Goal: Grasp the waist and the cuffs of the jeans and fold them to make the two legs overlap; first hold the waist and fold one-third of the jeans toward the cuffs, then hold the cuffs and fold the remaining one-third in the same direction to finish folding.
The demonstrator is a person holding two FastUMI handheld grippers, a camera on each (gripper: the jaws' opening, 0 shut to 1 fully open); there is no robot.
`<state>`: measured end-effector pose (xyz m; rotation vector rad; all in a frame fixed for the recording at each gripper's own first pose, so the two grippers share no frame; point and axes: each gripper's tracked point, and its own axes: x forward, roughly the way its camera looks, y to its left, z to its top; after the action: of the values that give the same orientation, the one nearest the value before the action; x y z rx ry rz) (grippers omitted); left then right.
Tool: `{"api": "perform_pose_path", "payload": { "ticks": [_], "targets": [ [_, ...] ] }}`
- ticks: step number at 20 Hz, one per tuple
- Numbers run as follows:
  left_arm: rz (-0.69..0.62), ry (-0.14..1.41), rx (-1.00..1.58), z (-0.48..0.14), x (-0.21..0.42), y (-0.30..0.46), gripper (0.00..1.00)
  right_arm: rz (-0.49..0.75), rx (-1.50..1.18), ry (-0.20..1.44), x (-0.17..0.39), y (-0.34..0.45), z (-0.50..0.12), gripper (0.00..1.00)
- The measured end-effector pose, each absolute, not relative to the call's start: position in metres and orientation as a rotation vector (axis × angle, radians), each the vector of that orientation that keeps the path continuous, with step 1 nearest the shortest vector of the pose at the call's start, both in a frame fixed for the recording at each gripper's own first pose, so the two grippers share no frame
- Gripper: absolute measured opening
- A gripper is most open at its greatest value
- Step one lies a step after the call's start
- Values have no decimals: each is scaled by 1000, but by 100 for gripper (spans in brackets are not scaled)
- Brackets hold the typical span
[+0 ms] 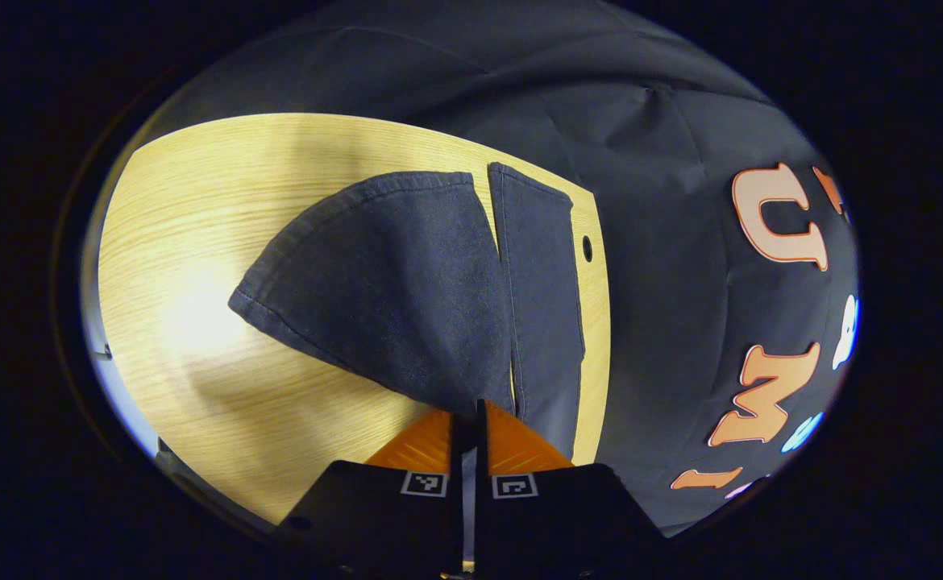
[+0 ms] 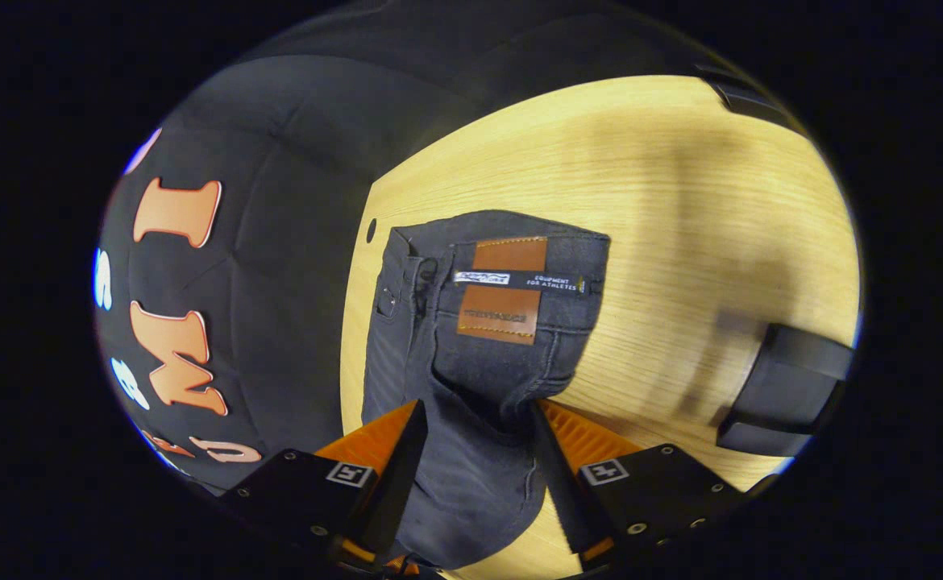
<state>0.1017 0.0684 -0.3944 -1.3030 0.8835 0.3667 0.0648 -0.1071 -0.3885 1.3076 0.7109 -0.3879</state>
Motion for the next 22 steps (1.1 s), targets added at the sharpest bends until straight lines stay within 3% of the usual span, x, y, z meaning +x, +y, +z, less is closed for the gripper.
{"api": "perform_pose_path", "payload": {
  "ticks": [1, 4, 5, 13, 22],
  "targets": [
    [364, 882, -1300, -394, 102, 69, 6, -384, 1289, 715, 62, -107, -395, 66],
    [357, 875, -1294, -394, 103, 68, 6, -426, 1321, 700, 59, -110, -401, 7],
    [357, 872, -1292, -393, 103, 70, 6, -430, 1309, 707, 62, -109, -404, 1],
    [336, 876, -1246, -382, 99, 67, 6, -366, 1155, 734, 50, -115, -357, 0],
    [305, 903, -1090, -333, 112, 62, 6, -255, 1093, 723, 113, -100, -295, 0]
  ]
}}
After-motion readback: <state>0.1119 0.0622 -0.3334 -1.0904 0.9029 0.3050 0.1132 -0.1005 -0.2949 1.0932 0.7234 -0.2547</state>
